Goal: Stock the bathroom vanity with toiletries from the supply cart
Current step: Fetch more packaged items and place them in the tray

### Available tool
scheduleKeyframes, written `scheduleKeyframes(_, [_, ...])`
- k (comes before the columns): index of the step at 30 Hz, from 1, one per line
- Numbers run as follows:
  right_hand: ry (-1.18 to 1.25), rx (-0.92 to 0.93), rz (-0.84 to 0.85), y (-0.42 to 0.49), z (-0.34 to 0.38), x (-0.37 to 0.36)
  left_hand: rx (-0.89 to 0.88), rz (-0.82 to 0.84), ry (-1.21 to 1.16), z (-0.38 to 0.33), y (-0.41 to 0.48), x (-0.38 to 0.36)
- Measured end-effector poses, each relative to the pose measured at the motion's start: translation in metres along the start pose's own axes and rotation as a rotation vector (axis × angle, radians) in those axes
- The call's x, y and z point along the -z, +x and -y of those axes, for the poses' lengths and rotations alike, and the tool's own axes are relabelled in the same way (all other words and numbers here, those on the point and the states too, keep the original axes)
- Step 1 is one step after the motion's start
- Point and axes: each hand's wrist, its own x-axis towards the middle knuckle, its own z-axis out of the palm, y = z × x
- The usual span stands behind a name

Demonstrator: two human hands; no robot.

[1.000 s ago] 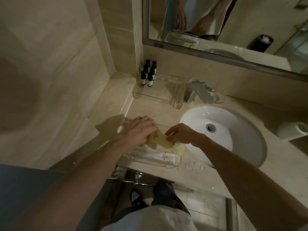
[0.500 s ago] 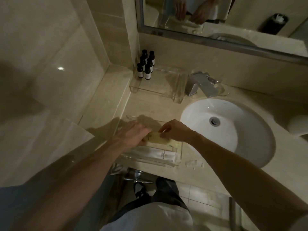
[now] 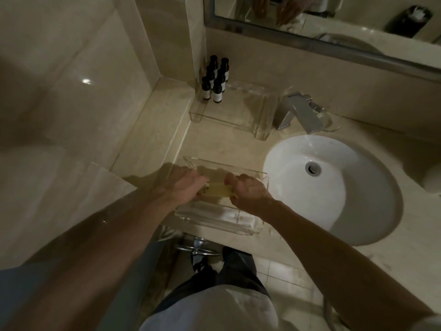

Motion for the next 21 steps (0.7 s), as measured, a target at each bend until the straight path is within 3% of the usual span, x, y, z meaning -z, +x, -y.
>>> scheduleKeyframes(8, [0.017, -0.055, 0.033, 0.004, 0.005, -0.015, -0.007, 0.029, -0.016, -0.002, 0.007, -0.013])
scheduleKeyframes(11, [0.011, -0.048, 0.018, 0.002, 0.004, -0.017, -0.138, 0.006, 0.018, 0.000, 0.007, -0.017])
scheduleKeyframes(16, [0.030, -0.038, 0.001, -0.003, 0.002, -0.016, 0.018, 0.069, -0.207, -0.003, 0.002, -0.016])
scheduleKeyframes(21, [0.058, -0.091, 0.028, -0.010, 0.003, -0.015, 0.081, 0.061, -0.247, -0.006, -0.008, -0.018])
